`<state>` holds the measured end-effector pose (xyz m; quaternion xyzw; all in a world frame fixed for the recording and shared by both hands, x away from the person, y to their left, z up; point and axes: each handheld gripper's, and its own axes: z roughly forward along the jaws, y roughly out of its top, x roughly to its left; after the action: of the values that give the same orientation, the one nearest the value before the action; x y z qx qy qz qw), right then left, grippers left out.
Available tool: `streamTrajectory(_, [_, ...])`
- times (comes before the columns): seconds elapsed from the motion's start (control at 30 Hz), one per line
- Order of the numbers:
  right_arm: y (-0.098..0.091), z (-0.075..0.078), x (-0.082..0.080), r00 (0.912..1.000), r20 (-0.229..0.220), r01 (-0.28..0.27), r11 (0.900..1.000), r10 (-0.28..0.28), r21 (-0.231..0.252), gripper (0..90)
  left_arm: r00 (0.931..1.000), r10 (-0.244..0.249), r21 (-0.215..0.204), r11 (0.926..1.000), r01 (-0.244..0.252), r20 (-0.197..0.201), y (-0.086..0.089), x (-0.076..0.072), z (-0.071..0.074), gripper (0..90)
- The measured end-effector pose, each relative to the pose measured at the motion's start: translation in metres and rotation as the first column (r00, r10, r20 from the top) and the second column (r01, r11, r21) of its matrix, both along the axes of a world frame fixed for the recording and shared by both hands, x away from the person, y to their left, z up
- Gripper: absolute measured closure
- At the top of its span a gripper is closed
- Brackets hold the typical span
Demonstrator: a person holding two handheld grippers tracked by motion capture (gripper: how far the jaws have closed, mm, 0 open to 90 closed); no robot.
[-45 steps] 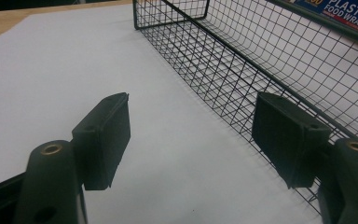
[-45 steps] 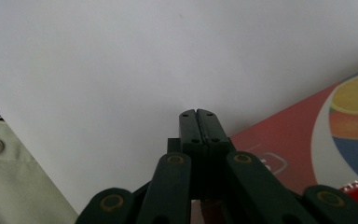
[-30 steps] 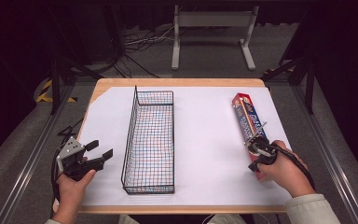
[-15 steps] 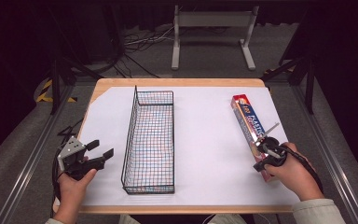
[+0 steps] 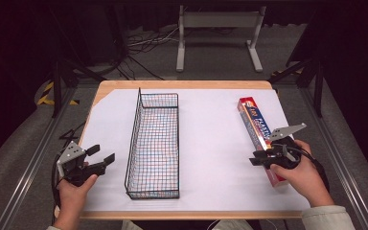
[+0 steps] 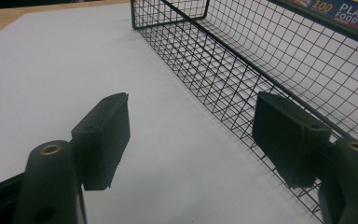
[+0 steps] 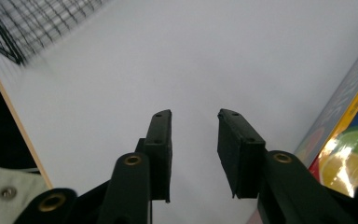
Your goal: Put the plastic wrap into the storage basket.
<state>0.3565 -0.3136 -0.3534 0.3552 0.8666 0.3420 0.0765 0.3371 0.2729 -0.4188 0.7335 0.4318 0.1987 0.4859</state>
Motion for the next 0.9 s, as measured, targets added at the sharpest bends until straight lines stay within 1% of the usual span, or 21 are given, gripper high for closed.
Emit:
streamTrajectory(0.07, [-0.001, 0.004, -0.001, 0.9989, 0.038, 0.025, 0.9992, -0.026, 0.033, 60.5, 1.0000, 0.003, 0.001, 1.0000, -0.003, 0.000, 0.000, 0.000, 0.000, 28.3])
streamTrajectory(0.1, [-0.002, 0.008, -0.002, 0.9971, 0.047, 0.057, 0.9958, -0.060, 0.072, 59.5, 1.0000, 0.003, 0.002, 1.0000, -0.003, 0.000, 0.001, 0.000, 0.000, 28.3])
streamTrajectory(0.17, [-0.004, 0.012, -0.003, 0.9937, 0.070, 0.078, 0.9887, -0.088, 0.128, 58.4, 1.0000, 0.003, 0.001, 1.0000, -0.003, 0.000, 0.001, 0.000, 0.000, 28.3])
streamTrajectory(0.2, [-0.005, 0.015, -0.004, 0.9897, 0.106, 0.081, 0.9863, -0.096, 0.144, 56.9, 1.0000, 0.003, 0.001, 1.0000, -0.003, 0.000, 0.001, 0.000, 0.000, 28.2])
streamTrajectory(0.23, [-0.005, 0.017, -0.004, 0.9859, 0.127, 0.088, 0.9844, -0.108, 0.152, 55.9, 1.0000, 0.002, 0.000, 1.0000, -0.002, -0.003, 0.000, 0.001, -0.001, 28.2])
streamTrajectory(0.27, [-0.005, 0.017, -0.004, 0.9859, 0.127, 0.088, 0.9844, -0.108, 0.152, 55.9, 1.0000, 0.002, 0.000, 1.0000, -0.002, -0.003, 0.000, 0.001, -0.001, 28.2])
streamTrajectory(0.3, [-0.006, 0.021, -0.003, 0.9797, 0.151, 0.108, 0.9809, -0.132, 0.162, 54.2, 1.0000, 0.002, -0.001, 1.0000, -0.002, -0.005, 0.000, 0.000, -0.001, 28.2])
streamTrajectory(0.33, [-0.006, 0.022, -0.002, 0.9766, 0.162, 0.115, 0.9794, -0.142, 0.166, 51.9, 1.0000, 0.001, -0.002, 1.0000, -0.001, -0.005, -0.001, 0.000, -0.001, 28.1])
streamTrajectory(0.37, [-0.006, 0.022, -0.002, 0.9766, 0.162, 0.115, 0.9794, -0.142, 0.166, 51.9, 1.0000, 0.000, 0.001, 1.0000, 0.000, -0.002, 0.000, 0.001, -0.001, 28.1])
streamTrajectory(0.4, [-0.006, 0.023, -0.002, 0.9722, 0.170, 0.130, 0.9756, -0.161, 0.177, 48.8, 1.0000, 0.002, 0.001, 1.0000, -0.002, -0.002, 0.000, 0.000, -0.001, 28.1])
streamTrajectory(0.47, [-0.007, 0.024, 0.001, 0.9595, 0.182, 0.177, 0.9626, -0.215, 0.205, 42.3, 1.0000, 0.005, -0.001, 1.0000, -0.005, -0.002, 0.001, 0.000, -0.001, 28.1])
streamTrajectory(0.5, [-0.008, 0.024, 0.003, 0.9525, 0.180, 0.203, 0.9526, -0.246, 0.226, 39.9, 1.0000, 0.003, 0.000, 1.0000, -0.003, -0.001, 0.001, 0.001, -0.001, 28.1])
streamTrajectory(0.53, [-0.008, 0.025, 0.005, 0.9465, 0.170, 0.227, 0.9397, -0.275, 0.256, 39.0, 1.0000, 0.004, -0.001, 1.0000, -0.004, -0.002, 0.001, 0.001, -0.001, 28.1])
streamTrajectory(0.57, [-0.010, 0.025, 0.008, 0.9404, 0.161, 0.251, 0.9307, -0.300, 0.266, 39.6, 1.0000, 0.004, 0.001, 1.0000, -0.004, -0.003, 0.001, 0.001, -0.001, 28.2])
streamTrajectory(0.63, [-0.012, 0.027, 0.012, 0.9266, 0.182, 0.280, 0.9271, -0.329, 0.249, 39.4, 1.0000, 0.003, 0.005, 1.0000, -0.003, -0.003, 0.000, 0.001, -0.001, 28.1])
streamTrajectory(0.7, [-0.014, 0.029, 0.015, 0.9183, 0.197, 0.289, 0.9214, -0.344, 0.260, 38.2, 1.0000, 0.002, 0.006, 1.0000, -0.002, -0.004, 0.001, 0.001, -0.001, 28.1])
streamTrajectory(0.73, [-0.015, 0.030, 0.016, 0.9130, 0.212, 0.291, 0.9207, -0.349, 0.260, 38.4, 1.0000, 0.005, 0.001, 1.0000, -0.005, -0.002, 0.001, 0.001, -0.001, 28.1])
streamTrajectory(0.77, [-0.017, 0.031, 0.019, 0.9067, 0.240, 0.287, 0.9240, -0.347, 0.253, 42.5, 1.0000, 0.006, -0.004, 1.0000, -0.006, -0.003, 0.001, 0.001, -0.001, 28.1])
streamTrajectory(0.83, [-0.019, 0.033, 0.022, 0.8913, 0.282, 0.284, 0.9224, -0.355, 0.262, 44.8, 1.0000, 0.005, 0.003, 1.0000, -0.005, -0.002, 0.001, 0.001, -0.001, 28.1])
streamTrajectory(0.87, [-0.020, 0.034, 0.025, 0.8863, 0.291, 0.292, 0.9226, -0.360, 0.252, 44.3, 1.0000, 0.005, 0.004, 1.0000, -0.005, -0.002, 0.001, 0.000, -0.001, 28.1])
streamTrajectory(0.9, [-0.021, 0.035, 0.027, 0.8865, 0.295, 0.296, 0.9272, -0.356, 0.229, 43.4, 1.0000, 0.005, 0.002, 1.0000, -0.005, -0.003, 0.001, 0.000, -0.001, 28.1])
